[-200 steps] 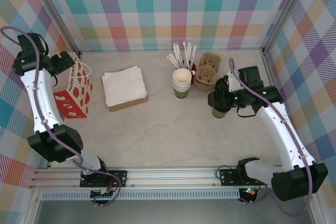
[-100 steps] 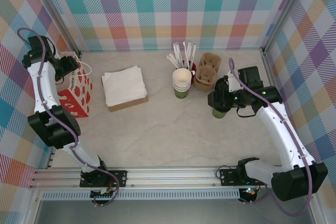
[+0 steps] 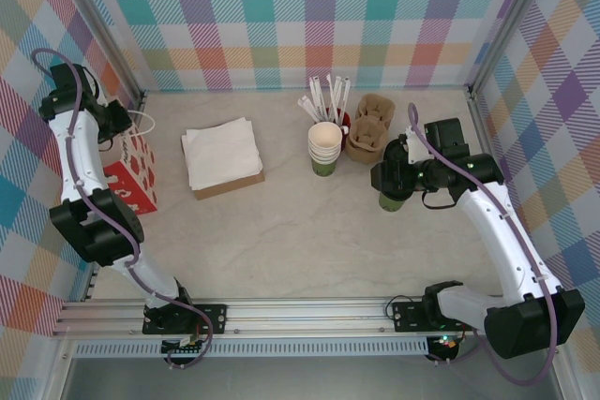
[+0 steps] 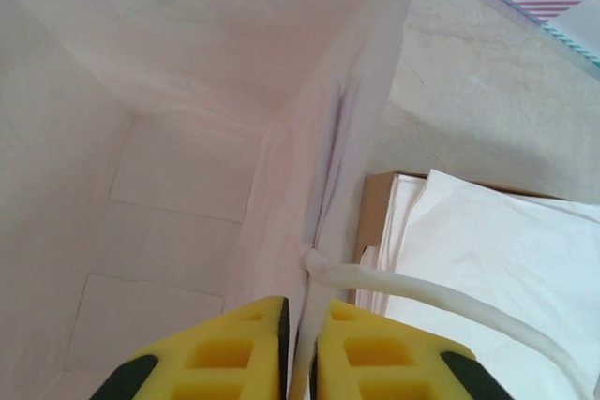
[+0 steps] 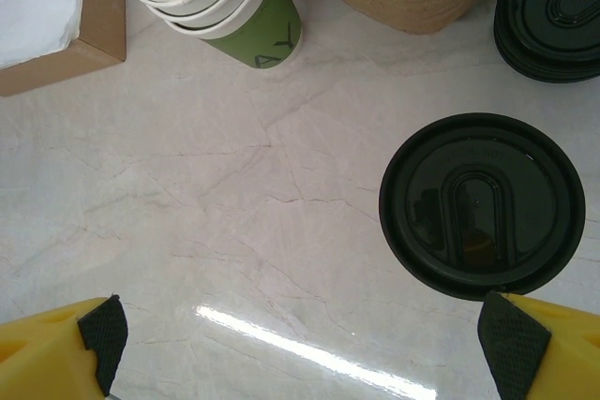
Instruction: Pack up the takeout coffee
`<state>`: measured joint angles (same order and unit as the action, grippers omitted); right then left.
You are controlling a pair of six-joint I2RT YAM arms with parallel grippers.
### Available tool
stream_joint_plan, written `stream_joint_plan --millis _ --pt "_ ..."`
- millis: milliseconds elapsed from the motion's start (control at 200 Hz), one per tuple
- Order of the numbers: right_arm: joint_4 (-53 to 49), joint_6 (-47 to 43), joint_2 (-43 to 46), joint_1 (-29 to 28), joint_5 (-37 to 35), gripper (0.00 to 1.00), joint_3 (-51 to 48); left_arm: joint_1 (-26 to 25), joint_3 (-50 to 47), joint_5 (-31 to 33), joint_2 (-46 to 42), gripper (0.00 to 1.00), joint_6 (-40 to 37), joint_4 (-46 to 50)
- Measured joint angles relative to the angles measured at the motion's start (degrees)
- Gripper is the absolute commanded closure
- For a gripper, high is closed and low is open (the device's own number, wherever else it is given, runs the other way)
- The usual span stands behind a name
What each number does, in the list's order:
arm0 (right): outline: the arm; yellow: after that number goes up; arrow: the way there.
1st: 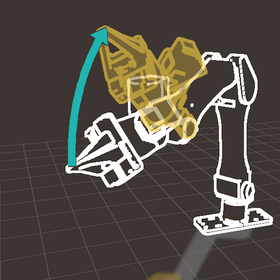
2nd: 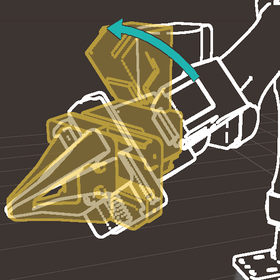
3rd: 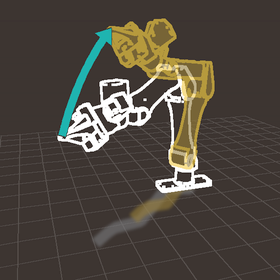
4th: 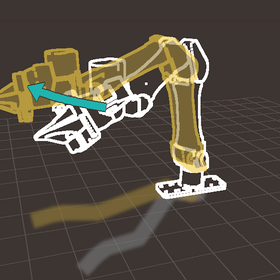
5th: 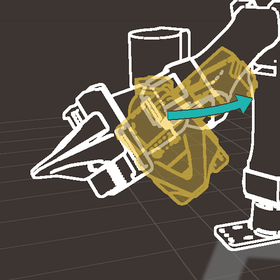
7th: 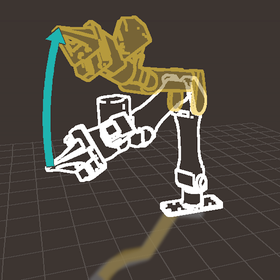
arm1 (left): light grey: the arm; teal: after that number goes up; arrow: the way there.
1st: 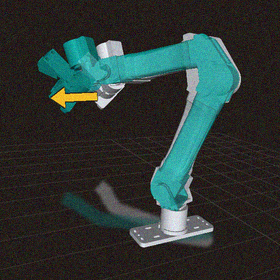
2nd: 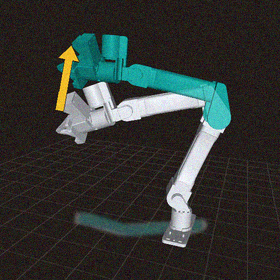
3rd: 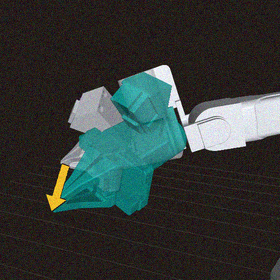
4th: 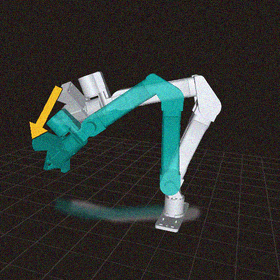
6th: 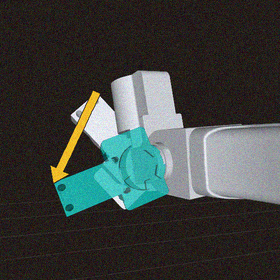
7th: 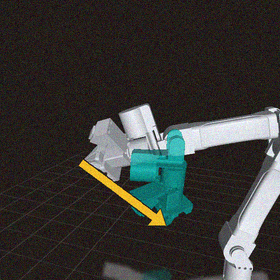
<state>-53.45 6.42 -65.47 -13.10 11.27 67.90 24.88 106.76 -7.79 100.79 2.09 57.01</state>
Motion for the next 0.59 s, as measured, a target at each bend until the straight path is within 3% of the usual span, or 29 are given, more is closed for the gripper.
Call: stream_joint_plan --millis 265,595 --pt "0.3 0.2 0.0 0.0 0.2 0.03 0.0 -5.1 0.0 7.1 -7.3 0.91 -0.4 2.8" --pt "0.3 0.2 -0.5 0.0 -1.1 0.03 0.0 -21.5 -0.1 16.1 -22.4 0.96 1.5 8.3"
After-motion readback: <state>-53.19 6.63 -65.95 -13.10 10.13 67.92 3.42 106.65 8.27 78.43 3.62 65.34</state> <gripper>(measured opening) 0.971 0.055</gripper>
